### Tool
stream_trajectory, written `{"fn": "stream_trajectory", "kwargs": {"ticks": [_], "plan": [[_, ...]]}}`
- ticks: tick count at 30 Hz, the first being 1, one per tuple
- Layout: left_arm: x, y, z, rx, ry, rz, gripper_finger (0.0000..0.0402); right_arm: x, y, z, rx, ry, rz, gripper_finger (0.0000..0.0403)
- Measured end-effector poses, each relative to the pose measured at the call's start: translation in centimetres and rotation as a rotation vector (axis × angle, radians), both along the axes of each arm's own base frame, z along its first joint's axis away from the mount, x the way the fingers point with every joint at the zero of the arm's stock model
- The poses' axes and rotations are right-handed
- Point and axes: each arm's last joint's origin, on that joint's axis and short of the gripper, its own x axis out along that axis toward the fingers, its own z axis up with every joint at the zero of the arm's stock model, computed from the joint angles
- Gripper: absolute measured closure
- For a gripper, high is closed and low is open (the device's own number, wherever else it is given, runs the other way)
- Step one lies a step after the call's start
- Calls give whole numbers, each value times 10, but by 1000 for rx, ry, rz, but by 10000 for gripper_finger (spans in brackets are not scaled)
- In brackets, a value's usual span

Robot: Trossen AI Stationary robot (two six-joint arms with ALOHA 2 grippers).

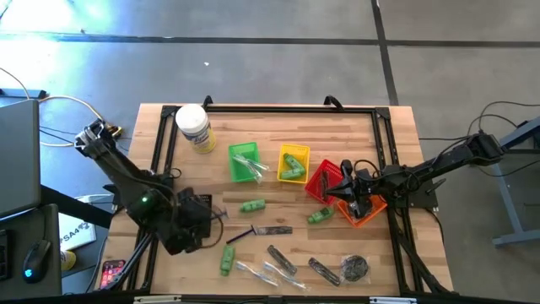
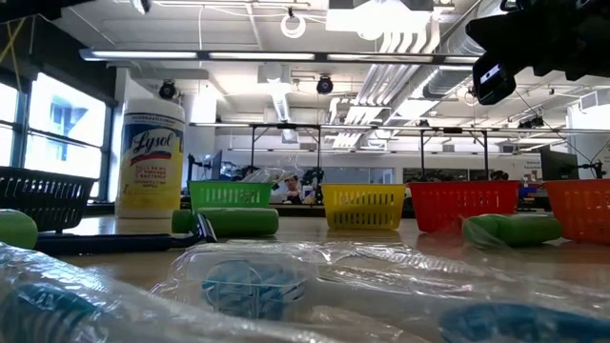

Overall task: Pick & Place Travel size toiletries
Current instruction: Put the blue razor into the black bin

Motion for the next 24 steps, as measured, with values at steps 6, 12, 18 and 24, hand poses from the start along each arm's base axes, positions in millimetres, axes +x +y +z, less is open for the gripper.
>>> {"fn": "stream_trajectory", "kwargs": {"ticks": [6,12,18,24], "plan": [[-13,-4,-19,-122,43,321,368,0,0,0,0,0,0,399],[-26,-3,-50,-222,218,525,368,0,0,0,0,0,0,399],[-30,3,-64,-252,320,635,368,0,0,0,0,0,0,399],[-24,9,-67,-284,380,658,368,0,0,0,0,0,-2,399]]}}
